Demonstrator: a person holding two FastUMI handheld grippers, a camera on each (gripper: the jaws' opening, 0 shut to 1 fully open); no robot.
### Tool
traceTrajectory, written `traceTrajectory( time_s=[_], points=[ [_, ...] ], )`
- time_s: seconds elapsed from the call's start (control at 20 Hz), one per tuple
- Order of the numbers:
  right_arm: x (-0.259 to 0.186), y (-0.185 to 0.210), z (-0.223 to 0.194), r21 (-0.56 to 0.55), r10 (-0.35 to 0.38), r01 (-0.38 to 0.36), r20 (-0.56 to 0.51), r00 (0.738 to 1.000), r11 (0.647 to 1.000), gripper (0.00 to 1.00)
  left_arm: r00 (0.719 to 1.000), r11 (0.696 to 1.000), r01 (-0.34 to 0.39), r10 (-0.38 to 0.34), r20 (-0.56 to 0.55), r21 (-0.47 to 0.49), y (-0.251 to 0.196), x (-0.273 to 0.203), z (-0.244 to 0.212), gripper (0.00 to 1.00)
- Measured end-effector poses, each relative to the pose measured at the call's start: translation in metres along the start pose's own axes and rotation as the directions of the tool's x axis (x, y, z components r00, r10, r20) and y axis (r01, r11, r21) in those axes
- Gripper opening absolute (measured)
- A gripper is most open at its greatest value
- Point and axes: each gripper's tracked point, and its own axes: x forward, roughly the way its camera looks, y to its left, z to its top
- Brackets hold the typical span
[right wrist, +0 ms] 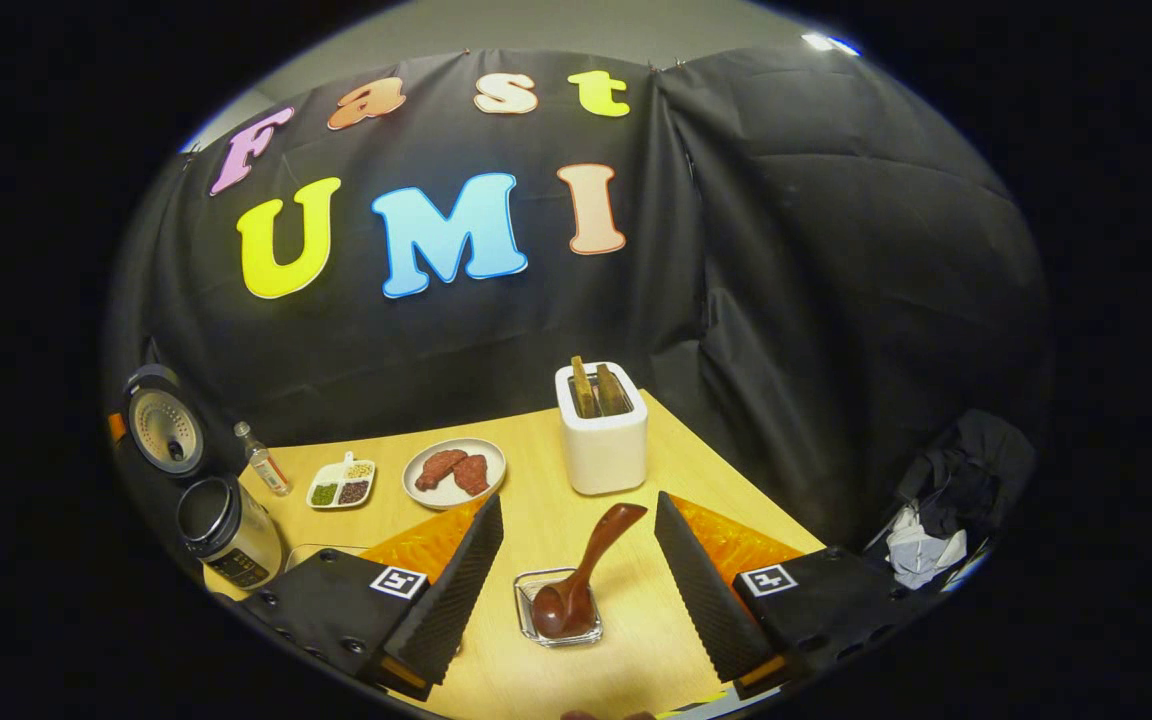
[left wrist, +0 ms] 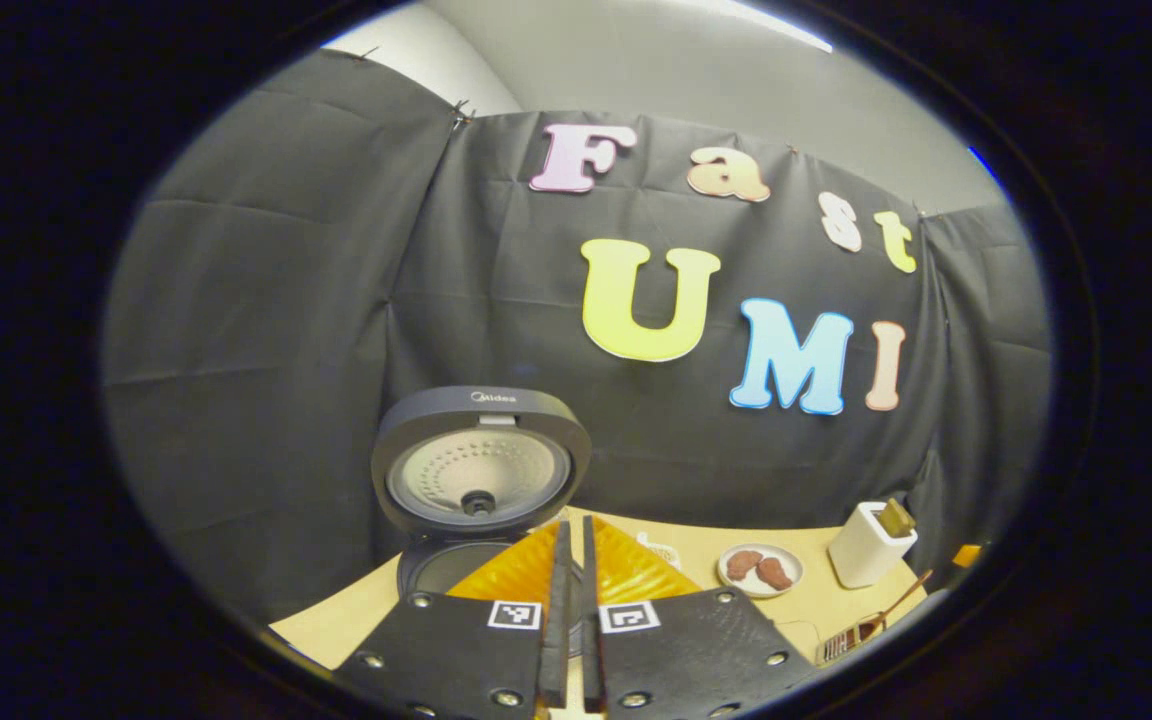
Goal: Close the left gripper, press the button to open the rice cooker; take a wooden spoon from the chopstick holder with the right hand, scoop a spoonful of rice and pour it into the rice cooker, then put the wooden spoon back into the chopstick holder.
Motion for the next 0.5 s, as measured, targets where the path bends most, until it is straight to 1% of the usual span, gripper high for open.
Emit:
traceTrajectory(
  time_s=[0.1, 0.15, 0.25, 0.35, 0.5],
  points=[
    [0.005, -0.009, -0.008, 0.004, -0.008, 0.008, -0.025, 1.0, 1.0, 0.98, 1.0, 1.0, 0.006, -0.006, 0.015, 0.01, -0.01, -0.007, 0.0, 0.28],
    [0.008, -0.011, -0.01, 0.016, -0.005, 0.006, -0.036, 0.999, 1.0, 0.98, 1.0, 1.0, -0.004, 0.004, 0.016, 0.026, -0.012, -0.007, -0.002, 0.4],
    [0.016, -0.012, -0.018, 0.049, 0.013, -0.01, -0.067, 0.998, 0.999, 0.98, 1.0, 0.997, -0.025, 0.025, -0.001, 0.071, -0.016, -0.009, -0.01, 0.65],
    [0.027, -0.012, -0.028, 0.082, 0.034, -0.025, -0.111, 0.993, 0.996, 0.98, 0.999, 0.997, -0.024, 0.026, -0.026, 0.077, -0.028, -0.013, -0.018, 0.9],
    [0.045, -0.009, -0.047, 0.15, 0.082, -0.052, -0.203, 0.976, 0.987, 0.98, 0.997, 0.996, -0.042, 0.047, -0.065, 0.074, -0.036, -0.017, -0.033, 0.9]
  ],
)
